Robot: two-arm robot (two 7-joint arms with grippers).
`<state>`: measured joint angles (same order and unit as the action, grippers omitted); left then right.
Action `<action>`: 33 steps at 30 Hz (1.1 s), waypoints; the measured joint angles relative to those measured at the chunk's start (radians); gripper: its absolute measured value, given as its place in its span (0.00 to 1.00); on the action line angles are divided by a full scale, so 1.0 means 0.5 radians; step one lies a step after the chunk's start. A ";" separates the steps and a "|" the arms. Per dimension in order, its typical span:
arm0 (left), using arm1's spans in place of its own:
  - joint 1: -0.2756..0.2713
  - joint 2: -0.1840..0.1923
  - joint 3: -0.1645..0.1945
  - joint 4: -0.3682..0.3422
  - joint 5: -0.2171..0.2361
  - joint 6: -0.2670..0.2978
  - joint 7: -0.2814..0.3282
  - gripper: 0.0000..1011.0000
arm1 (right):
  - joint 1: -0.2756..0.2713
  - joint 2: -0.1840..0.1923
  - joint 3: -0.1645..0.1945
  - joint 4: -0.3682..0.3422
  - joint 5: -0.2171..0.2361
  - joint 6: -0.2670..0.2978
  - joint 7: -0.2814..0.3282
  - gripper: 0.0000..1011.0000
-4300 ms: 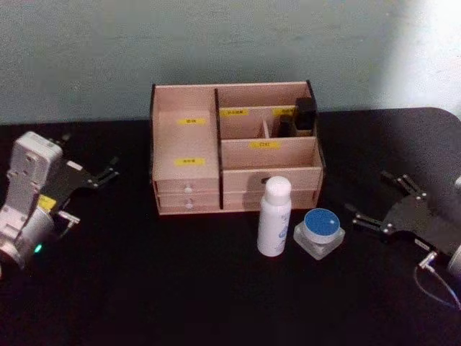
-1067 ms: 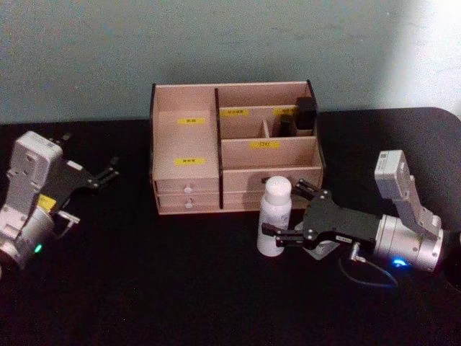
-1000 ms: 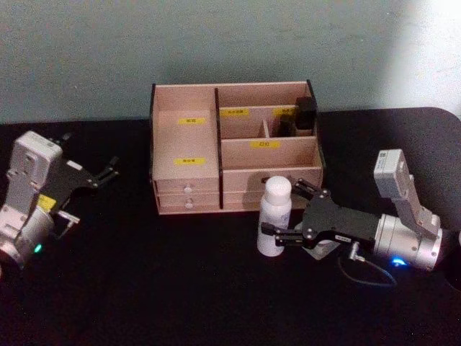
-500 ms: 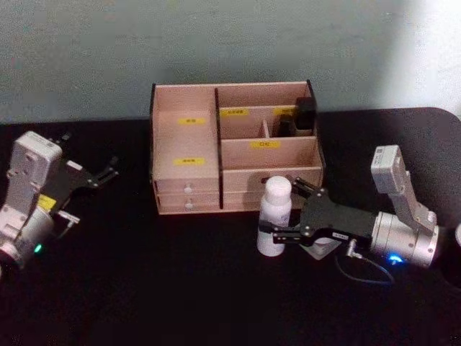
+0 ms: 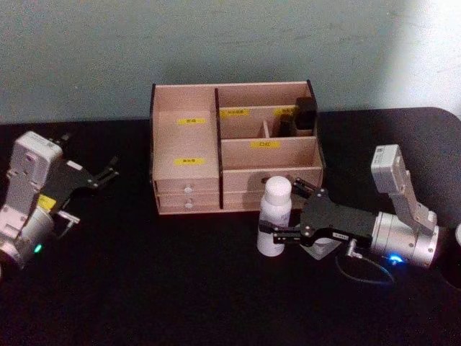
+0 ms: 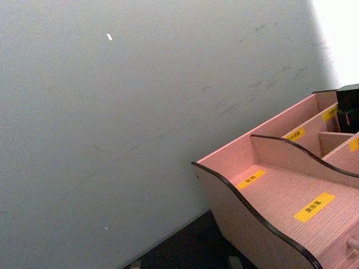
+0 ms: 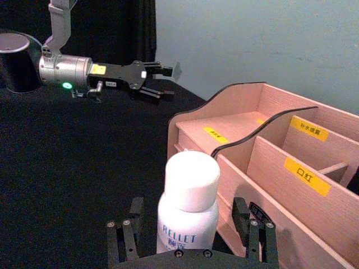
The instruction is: Pick up the facial cleanser and watermelon frost from the table and place them into the tiered storage box.
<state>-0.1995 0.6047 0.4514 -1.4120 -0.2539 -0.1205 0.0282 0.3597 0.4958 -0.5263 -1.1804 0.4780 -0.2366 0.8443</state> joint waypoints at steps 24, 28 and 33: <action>0.000 0.000 0.000 0.000 0.000 0.000 0.000 0.99 | -0.003 0.001 0.003 -0.003 -0.007 -0.007 -0.005 0.72; 0.000 0.000 0.000 0.000 0.000 0.000 0.000 0.99 | -0.003 0.001 0.003 -0.003 -0.008 -0.007 -0.005 0.62; 0.000 0.000 0.000 0.000 0.000 0.000 0.000 0.99 | -0.003 0.001 0.003 -0.003 -0.008 -0.008 -0.005 0.59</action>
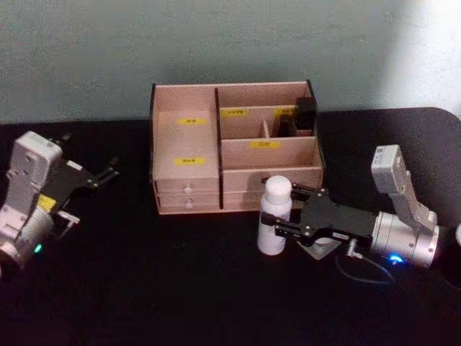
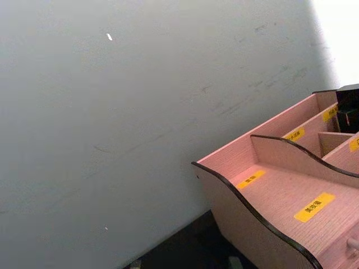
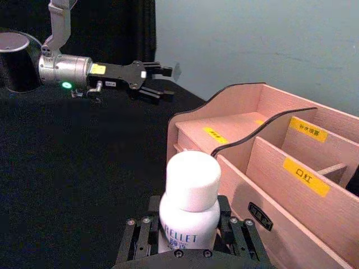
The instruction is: Pick up the facial cleanser and watermelon frost from the table and place them into the tiered storage box.
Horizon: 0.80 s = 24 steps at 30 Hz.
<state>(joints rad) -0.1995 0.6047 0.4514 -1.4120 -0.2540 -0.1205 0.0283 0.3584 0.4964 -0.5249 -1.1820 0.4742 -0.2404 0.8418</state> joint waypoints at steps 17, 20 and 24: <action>0.000 0.000 0.000 0.000 0.000 0.000 0.000 0.99 | 0.001 0.006 -0.003 -0.004 0.000 -0.002 0.007 0.59; 0.000 0.000 0.000 0.000 0.000 0.000 0.000 0.99 | 0.001 0.011 -0.004 -0.012 0.007 -0.008 0.020 0.59; 0.000 0.000 0.000 0.000 0.000 0.000 0.000 0.99 | 0.001 0.018 -0.004 -0.023 0.029 -0.019 0.042 0.59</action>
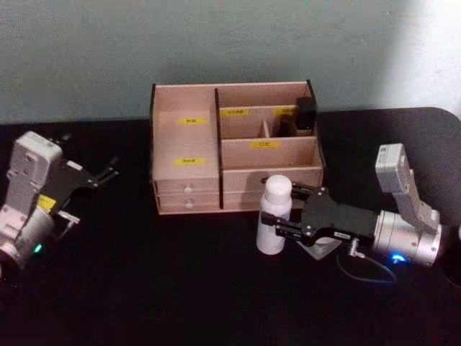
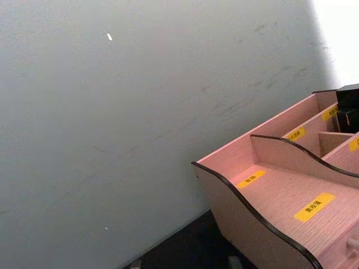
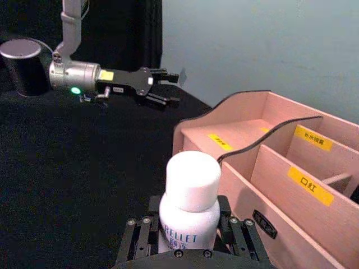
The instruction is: Pick up the facial cleanser and watermelon frost from the table and place them into the tiered storage box.
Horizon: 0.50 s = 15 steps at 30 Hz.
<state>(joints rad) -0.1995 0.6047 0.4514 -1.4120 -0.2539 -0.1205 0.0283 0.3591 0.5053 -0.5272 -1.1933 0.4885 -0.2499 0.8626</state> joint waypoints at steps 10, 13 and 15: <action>0.000 0.000 0.000 0.000 0.000 0.000 0.000 0.99 | -0.001 0.019 0.018 -0.033 0.077 -0.007 0.042 0.59; 0.000 0.000 0.000 0.000 0.000 0.000 0.000 0.99 | 0.008 0.023 0.025 -0.043 0.095 -0.009 0.048 0.59; 0.000 0.000 0.000 0.000 0.000 0.000 0.000 0.99 | 0.019 0.024 0.030 -0.044 0.108 -0.009 0.054 0.59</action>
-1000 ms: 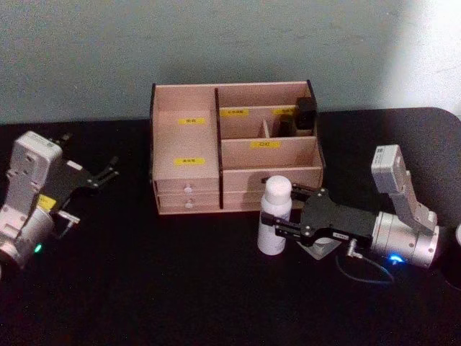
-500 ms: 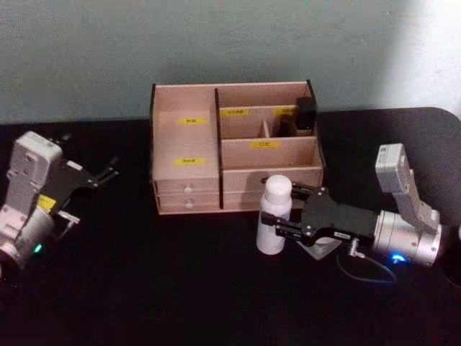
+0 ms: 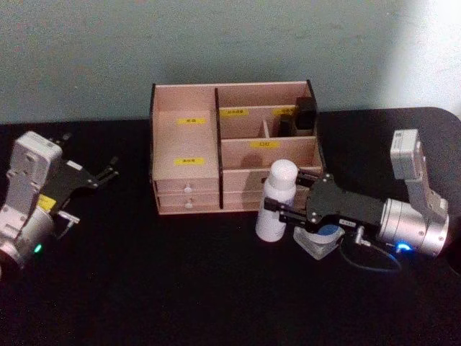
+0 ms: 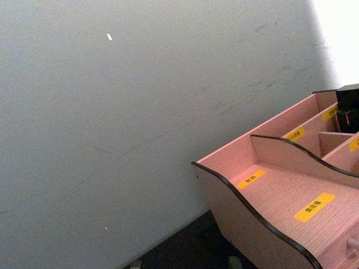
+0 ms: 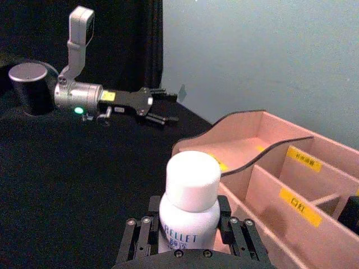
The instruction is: Pick up the facial cleanser and watermelon frost from the table and place them into the tiered storage box.
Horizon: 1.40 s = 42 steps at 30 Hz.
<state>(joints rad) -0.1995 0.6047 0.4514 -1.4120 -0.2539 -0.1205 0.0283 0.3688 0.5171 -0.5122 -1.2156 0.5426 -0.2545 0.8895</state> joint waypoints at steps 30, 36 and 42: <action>0.000 0.000 0.000 0.000 0.000 0.000 0.000 0.99 | 0.261 -0.083 0.034 0.078 0.042 -0.010 -0.044 0.59; 0.000 0.000 0.000 0.000 0.000 0.000 0.000 0.99 | 0.336 -0.127 0.033 0.153 0.037 0.008 -0.052 0.59; 0.000 0.000 0.000 0.000 0.000 0.000 0.000 0.99 | 0.405 -0.170 0.033 0.230 0.035 0.011 -0.052 0.59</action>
<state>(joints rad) -0.1995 0.6047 0.4514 -1.4120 -0.2539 -0.1205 0.0283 0.5713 0.4322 -0.4957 -1.1005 0.5603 -0.2488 0.8637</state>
